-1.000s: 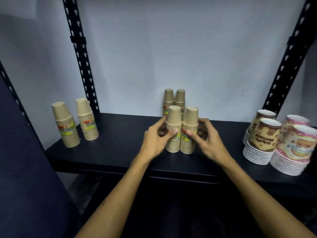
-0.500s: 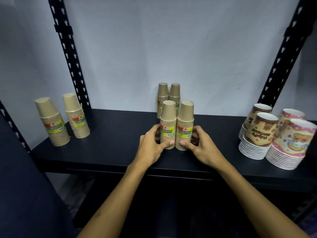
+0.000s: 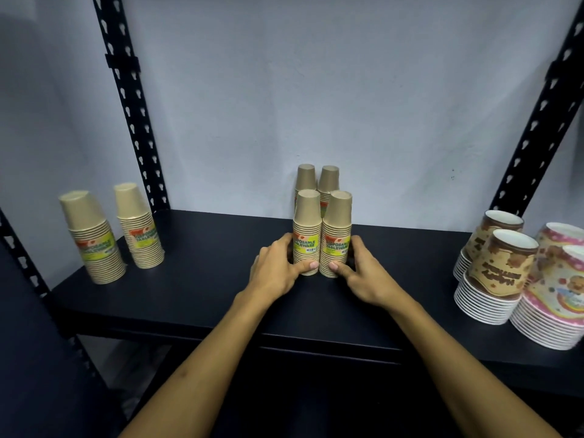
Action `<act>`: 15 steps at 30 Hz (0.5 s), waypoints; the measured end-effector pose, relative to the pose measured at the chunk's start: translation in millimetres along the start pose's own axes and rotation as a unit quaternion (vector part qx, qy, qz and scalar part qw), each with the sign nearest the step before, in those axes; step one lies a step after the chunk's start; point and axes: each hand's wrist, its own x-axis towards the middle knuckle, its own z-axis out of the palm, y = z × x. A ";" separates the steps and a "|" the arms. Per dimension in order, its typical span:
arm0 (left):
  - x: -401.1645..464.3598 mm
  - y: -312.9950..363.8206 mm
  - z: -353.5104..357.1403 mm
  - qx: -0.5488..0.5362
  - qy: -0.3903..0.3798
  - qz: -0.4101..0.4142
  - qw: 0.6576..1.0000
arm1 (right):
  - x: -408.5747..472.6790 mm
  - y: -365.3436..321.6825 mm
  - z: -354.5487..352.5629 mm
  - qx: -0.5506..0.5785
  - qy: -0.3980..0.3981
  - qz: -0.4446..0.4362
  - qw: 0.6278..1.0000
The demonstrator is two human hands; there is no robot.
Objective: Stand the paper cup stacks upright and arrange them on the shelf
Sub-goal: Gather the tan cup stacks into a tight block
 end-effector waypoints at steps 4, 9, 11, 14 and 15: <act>23.1 -4.1 0.7 0.016 0.004 -0.011 1.000 | 20.7 -8.4 4.1 -0.032 0.015 0.013 0.999; 50.1 -4.9 1.1 0.044 -0.001 -0.029 0.999 | 44.3 -9.1 5.6 -0.053 0.026 0.025 0.998; 59.3 -6.8 3.4 0.049 0.003 -0.035 0.998 | 51.9 -7.5 6.7 -0.053 0.031 0.032 0.998; 68.5 -12.9 10.0 0.057 0.016 -0.039 0.997 | 60.7 -3.6 9.4 -0.061 0.047 0.041 0.996; 70.0 -15.4 12.2 0.060 0.021 -0.036 0.997 | 62.7 -1.2 10.8 -0.060 0.054 0.042 0.996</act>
